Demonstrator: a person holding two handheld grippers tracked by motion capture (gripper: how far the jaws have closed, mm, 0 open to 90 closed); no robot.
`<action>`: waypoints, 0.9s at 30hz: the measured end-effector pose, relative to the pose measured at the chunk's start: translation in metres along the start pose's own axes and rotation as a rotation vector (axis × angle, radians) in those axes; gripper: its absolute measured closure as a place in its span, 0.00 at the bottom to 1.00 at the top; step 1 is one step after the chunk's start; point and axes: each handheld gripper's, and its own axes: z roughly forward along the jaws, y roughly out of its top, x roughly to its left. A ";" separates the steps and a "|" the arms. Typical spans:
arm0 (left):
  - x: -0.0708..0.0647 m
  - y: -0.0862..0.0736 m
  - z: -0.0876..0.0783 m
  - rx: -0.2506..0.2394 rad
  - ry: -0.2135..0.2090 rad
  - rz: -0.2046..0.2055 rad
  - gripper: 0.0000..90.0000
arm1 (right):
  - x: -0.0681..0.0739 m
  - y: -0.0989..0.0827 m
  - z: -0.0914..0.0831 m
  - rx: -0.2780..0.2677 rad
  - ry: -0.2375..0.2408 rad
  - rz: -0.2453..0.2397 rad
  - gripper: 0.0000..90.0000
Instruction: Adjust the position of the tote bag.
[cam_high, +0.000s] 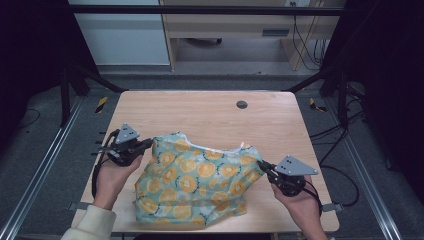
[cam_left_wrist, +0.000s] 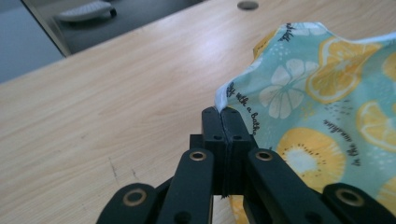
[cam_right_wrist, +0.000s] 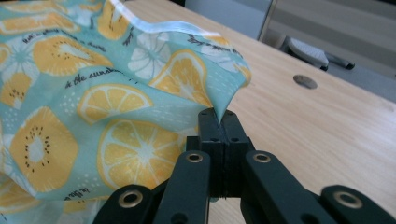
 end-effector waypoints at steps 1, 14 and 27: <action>-0.001 0.002 -0.005 -0.010 0.004 0.003 1.00 | 0.001 0.002 -0.002 -0.007 -0.001 -0.004 1.00; -0.025 -0.020 -0.067 -0.136 -0.058 0.045 1.00 | 0.021 0.005 -0.033 -0.055 0.032 -0.067 1.00; -0.038 -0.068 -0.068 -0.105 -0.142 0.050 1.00 | 0.033 -0.024 -0.031 -0.008 0.100 -0.061 1.00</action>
